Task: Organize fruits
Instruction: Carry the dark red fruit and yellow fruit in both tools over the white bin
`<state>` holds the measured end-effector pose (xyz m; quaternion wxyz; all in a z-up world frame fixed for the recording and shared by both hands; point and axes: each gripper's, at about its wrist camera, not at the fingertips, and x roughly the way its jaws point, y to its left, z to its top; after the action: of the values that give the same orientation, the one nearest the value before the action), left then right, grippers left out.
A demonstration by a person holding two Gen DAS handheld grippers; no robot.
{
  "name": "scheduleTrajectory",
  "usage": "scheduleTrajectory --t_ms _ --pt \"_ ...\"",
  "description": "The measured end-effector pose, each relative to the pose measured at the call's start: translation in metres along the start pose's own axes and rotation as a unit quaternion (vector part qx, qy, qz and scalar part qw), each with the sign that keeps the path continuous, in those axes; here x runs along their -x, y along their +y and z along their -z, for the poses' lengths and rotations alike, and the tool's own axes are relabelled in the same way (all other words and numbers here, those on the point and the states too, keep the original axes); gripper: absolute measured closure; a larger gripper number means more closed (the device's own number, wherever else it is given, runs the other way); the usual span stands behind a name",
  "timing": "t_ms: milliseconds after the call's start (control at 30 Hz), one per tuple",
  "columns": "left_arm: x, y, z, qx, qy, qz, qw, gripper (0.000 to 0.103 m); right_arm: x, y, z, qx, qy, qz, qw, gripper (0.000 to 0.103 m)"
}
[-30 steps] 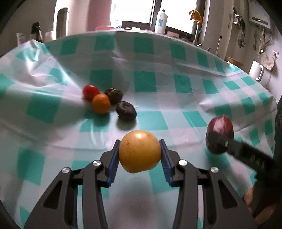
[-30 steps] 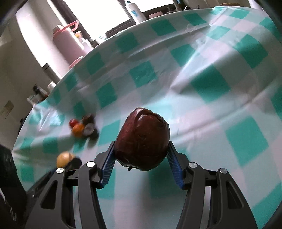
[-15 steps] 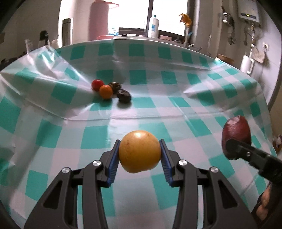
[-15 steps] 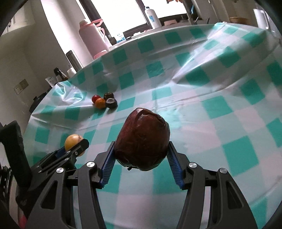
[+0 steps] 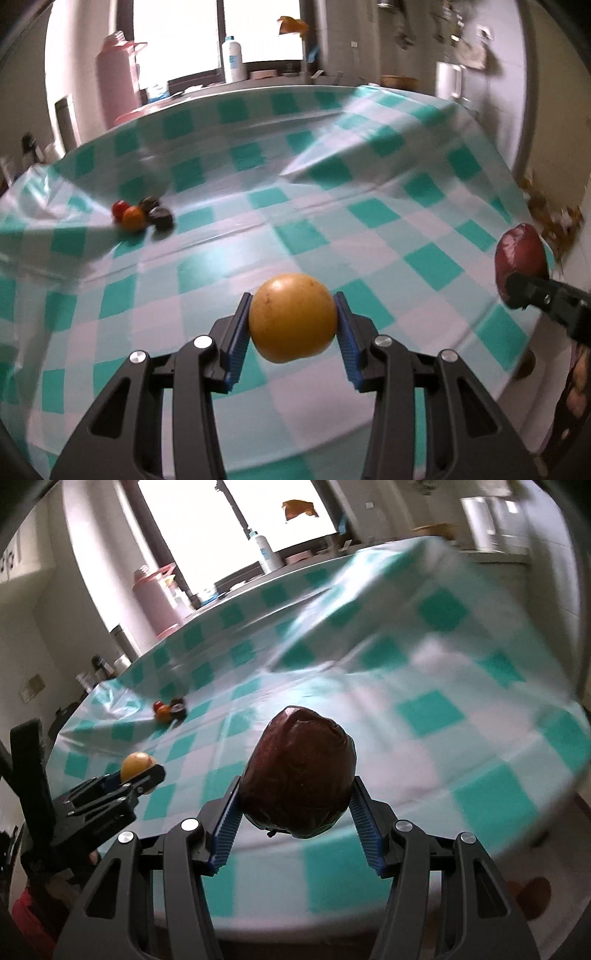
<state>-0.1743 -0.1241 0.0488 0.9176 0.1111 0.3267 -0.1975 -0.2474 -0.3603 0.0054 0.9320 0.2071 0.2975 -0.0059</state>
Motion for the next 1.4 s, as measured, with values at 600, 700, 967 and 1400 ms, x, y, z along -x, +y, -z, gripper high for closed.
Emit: scheduleTrajectory --t_ms 600,700,967,1400 --pt "-0.009 -0.152 0.016 -0.180 0.029 0.067 0.9808 0.060 0.059 -0.155 0.049 -0.139 -0.034 0.103 0.984 0.047" --pt "-0.009 -0.177 0.022 -0.211 0.034 0.083 0.9734 0.060 0.060 -0.173 0.059 -0.149 -0.026 0.130 0.980 0.047" --pt "-0.001 -0.248 0.044 -0.293 0.035 0.150 0.9435 0.060 0.054 -0.219 0.086 -0.168 0.013 0.194 0.966 0.047" --pt "-0.057 -0.332 0.115 -0.345 0.159 0.289 0.8788 0.060 -0.003 -0.249 0.091 -0.123 0.112 0.227 0.960 0.047"
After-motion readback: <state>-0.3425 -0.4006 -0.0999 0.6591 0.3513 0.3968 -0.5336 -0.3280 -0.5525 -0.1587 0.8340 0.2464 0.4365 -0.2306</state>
